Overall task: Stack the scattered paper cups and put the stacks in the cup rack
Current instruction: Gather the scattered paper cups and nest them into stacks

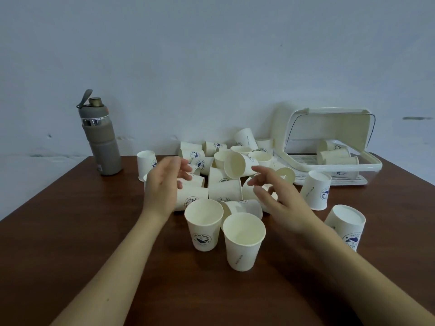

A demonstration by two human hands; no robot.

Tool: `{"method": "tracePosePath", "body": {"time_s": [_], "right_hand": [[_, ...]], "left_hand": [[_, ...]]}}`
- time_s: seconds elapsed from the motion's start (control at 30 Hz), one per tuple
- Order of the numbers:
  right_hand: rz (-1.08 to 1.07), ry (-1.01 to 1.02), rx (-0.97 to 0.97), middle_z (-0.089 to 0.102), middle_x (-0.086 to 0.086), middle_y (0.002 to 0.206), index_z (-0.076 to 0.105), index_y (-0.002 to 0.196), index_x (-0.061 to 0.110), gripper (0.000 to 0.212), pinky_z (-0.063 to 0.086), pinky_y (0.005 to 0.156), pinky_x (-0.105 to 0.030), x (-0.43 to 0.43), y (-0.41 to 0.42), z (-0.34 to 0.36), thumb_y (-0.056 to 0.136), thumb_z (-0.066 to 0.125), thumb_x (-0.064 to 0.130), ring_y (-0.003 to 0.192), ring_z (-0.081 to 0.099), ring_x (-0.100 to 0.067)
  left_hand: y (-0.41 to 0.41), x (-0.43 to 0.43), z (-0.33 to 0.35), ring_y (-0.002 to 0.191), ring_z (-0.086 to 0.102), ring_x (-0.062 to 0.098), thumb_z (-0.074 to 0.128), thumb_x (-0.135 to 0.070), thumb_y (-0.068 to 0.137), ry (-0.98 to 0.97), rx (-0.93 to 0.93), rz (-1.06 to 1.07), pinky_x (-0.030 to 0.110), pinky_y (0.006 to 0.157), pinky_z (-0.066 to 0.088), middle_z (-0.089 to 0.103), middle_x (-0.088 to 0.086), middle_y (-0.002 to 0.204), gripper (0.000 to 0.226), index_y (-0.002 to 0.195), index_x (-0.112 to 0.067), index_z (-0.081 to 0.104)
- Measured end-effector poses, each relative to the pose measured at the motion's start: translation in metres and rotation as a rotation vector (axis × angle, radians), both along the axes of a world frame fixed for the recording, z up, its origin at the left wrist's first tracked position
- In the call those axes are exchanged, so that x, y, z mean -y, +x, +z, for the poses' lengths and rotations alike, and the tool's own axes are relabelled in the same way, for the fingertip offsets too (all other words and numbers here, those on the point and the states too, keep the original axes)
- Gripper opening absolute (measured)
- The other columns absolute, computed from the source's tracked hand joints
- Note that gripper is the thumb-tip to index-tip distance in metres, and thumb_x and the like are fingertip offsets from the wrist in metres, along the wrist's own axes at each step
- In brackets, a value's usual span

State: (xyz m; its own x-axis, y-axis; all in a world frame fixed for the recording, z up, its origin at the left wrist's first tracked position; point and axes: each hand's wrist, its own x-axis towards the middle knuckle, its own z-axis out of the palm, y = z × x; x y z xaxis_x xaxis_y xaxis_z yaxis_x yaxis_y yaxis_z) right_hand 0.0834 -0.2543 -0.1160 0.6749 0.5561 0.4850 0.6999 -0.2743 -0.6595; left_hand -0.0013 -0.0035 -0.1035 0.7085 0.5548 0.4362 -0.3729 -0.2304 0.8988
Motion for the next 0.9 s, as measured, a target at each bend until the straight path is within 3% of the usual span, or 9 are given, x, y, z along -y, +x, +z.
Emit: {"method": "tracePosePath", "body": {"time_s": [0.07, 0.17, 0.33, 0.5, 0.63, 0.73, 0.9], "right_hand": [[0.009, -0.004, 0.029, 0.065, 0.012, 0.112, 0.049, 0.140, 0.027, 0.039, 0.046, 0.078, -0.021, -0.004, 0.007, -0.007, 0.101, 0.052, 0.022, 0.102, 0.059, -0.008], [0.019, -0.084, 0.138, 0.061, 0.017, 0.119, 0.047, 0.142, 0.029, 0.043, 0.042, 0.086, -0.016, 0.000, 0.009, -0.021, 0.101, 0.056, 0.020, 0.110, 0.057, -0.007], [0.065, -0.199, 0.136, 0.057, 0.024, 0.130, 0.036, 0.153, 0.028, 0.072, 0.038, 0.091, -0.010, 0.014, 0.011, -0.029, 0.089, 0.064, 0.044, 0.125, 0.048, -0.002], [0.115, -0.373, 0.188, 0.049, 0.023, 0.146, 0.020, 0.160, 0.030, 0.093, 0.036, 0.109, -0.027, 0.007, 0.009, -0.027, 0.083, 0.070, 0.049, 0.139, 0.033, 0.000], [0.080, -0.476, 0.246, 0.046, 0.012, 0.152, 0.013, 0.161, 0.028, 0.096, 0.033, 0.112, -0.036, 0.000, 0.007, -0.030, 0.085, 0.070, 0.046, 0.140, 0.030, -0.010], [0.060, -0.466, 0.227, 0.047, 0.008, 0.149, 0.018, 0.160, 0.027, 0.095, 0.035, 0.110, -0.032, -0.001, 0.008, -0.030, 0.084, 0.073, 0.046, 0.134, 0.037, -0.011], [0.048, -0.224, 0.013, 0.057, 0.019, 0.126, 0.034, 0.148, 0.042, 0.083, 0.040, 0.091, -0.013, 0.008, 0.009, -0.028, 0.075, 0.070, 0.061, 0.111, 0.052, 0.012]], "left_hand": [[0.009, -0.006, -0.001, 0.063, 0.056, 0.013, 0.054, -0.033, 0.089, 0.012, -0.005, 0.113, 0.031, 0.060, 0.040, 0.069, -0.006, 0.071, 0.021, 0.081, -0.021, 0.069], [0.008, -0.012, -0.020, 0.064, 0.056, 0.014, 0.060, -0.020, 0.090, 0.099, -0.092, 0.288, 0.032, 0.064, 0.043, 0.066, -0.005, 0.069, 0.015, 0.077, -0.023, 0.068], [0.001, -0.025, -0.032, 0.071, 0.059, 0.020, 0.066, -0.025, 0.088, 0.363, -0.367, 0.435, 0.028, 0.060, 0.041, 0.062, -0.004, 0.070, 0.009, 0.086, -0.017, 0.069], [0.001, -0.025, -0.036, 0.085, 0.064, 0.024, 0.067, -0.038, 0.086, 0.416, -0.570, 0.383, 0.033, 0.074, 0.049, 0.067, -0.002, 0.081, 0.018, 0.089, -0.020, 0.067], [0.001, -0.020, -0.037, 0.068, 0.060, 0.019, 0.070, -0.028, 0.086, 0.416, -0.567, 0.301, 0.033, 0.065, 0.045, 0.064, -0.001, 0.067, 0.017, 0.078, -0.013, 0.067], [0.003, -0.024, -0.039, 0.062, 0.052, 0.017, 0.070, -0.024, 0.087, 0.319, -0.545, 0.222, 0.031, 0.058, 0.037, 0.061, -0.001, 0.066, 0.015, 0.075, -0.014, 0.068], [0.006, -0.027, -0.042, 0.059, 0.043, 0.015, 0.067, -0.018, 0.089, 0.261, -0.463, 0.182, 0.031, 0.058, 0.031, 0.050, -0.002, 0.063, 0.018, 0.077, -0.005, 0.066]]}}
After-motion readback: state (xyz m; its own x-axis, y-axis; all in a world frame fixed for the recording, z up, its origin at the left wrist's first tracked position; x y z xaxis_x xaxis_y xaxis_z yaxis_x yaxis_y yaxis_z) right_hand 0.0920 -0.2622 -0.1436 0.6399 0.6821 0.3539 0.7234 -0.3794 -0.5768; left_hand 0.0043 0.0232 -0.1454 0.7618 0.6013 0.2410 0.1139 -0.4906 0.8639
